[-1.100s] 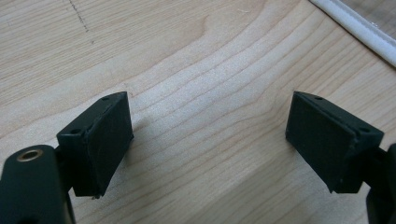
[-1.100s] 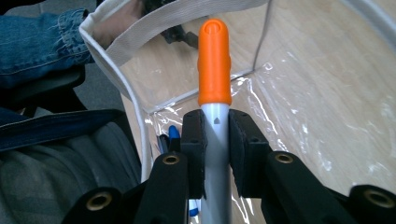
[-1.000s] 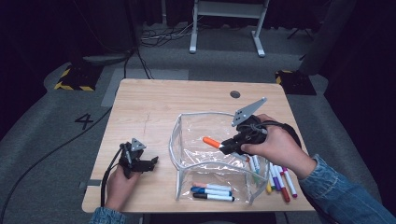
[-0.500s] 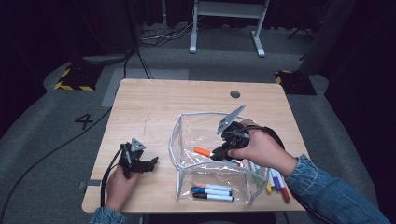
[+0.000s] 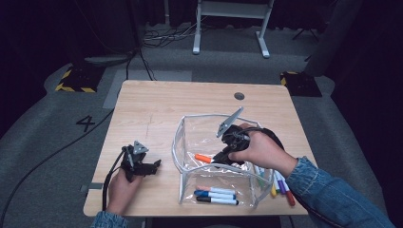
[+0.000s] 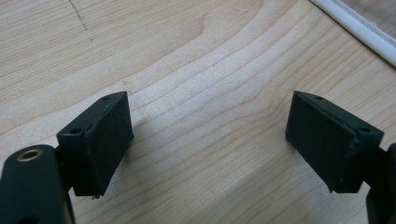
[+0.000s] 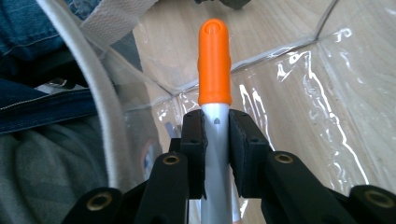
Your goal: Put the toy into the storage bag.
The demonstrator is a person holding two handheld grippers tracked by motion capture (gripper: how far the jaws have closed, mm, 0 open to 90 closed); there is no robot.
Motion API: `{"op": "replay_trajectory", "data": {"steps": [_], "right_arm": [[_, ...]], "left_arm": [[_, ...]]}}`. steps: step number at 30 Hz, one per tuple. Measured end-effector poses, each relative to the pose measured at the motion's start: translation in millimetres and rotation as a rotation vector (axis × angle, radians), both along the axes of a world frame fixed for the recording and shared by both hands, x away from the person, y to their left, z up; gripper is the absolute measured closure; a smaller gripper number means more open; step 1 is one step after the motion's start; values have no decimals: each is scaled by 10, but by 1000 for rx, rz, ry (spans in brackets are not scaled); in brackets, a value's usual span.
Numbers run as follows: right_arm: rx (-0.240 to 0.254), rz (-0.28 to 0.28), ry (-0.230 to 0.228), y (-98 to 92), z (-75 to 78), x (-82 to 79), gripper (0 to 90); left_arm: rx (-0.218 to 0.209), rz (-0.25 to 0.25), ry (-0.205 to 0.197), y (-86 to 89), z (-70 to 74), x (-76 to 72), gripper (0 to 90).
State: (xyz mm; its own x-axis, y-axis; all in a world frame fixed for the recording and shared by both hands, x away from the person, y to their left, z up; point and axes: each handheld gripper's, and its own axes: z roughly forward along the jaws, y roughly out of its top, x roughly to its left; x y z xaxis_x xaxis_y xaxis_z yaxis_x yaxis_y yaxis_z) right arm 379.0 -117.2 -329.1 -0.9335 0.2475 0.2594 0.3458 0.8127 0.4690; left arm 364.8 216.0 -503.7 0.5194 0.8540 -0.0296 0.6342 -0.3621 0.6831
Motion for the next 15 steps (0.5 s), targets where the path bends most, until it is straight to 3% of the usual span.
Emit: {"op": "replay_trajectory", "data": {"steps": [6,10,13,15], "right_arm": [[-25,3,-6,27,-42,42,770],[-32,25,26,73,-132,23,770],[-27,40,77,99,-195,18,770],[-44,56,79,124,-245,21,770]], "left_arm": [[1,-1,0,1,1,0,149],[1,-1,0,1,0,0,149],[1,-1,0,1,0,0,149],[1,-1,0,1,0,0,149]]}}
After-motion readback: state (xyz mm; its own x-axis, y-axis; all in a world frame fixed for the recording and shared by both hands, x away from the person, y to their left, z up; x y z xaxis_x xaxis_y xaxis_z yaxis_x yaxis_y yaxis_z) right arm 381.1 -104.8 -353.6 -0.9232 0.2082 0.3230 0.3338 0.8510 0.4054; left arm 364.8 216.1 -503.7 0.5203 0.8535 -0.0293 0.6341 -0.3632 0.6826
